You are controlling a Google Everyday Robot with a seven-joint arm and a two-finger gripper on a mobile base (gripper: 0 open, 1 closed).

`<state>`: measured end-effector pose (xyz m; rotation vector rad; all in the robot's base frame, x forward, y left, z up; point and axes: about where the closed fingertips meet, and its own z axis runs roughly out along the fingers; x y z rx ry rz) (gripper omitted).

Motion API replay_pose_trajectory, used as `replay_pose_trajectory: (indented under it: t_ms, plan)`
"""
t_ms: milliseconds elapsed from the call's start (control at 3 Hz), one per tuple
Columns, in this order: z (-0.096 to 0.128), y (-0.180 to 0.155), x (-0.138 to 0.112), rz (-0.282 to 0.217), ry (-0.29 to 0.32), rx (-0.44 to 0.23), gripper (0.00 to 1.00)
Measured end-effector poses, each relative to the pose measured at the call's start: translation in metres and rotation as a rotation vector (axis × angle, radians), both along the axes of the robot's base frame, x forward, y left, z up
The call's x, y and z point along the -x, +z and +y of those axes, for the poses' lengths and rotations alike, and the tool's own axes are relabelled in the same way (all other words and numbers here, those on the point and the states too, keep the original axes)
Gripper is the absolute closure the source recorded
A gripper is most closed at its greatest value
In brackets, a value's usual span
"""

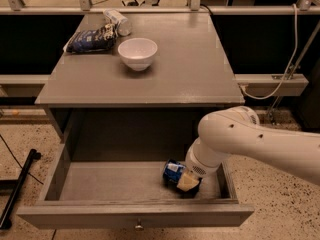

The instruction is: Pick pepsi can from top drawer and place on counter

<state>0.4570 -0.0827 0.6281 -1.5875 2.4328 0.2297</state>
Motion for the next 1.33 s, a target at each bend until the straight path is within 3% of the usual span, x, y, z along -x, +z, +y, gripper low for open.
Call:
replay_pose_trajectory:
  t_ms: [333,1333]
  plan:
    - [-0.008,0.037,-0.012,-0.039,0.009,-0.029,1.0]
    - [-0.018,0.136,-0.02,-0.098,0.113,-0.09,1.0]
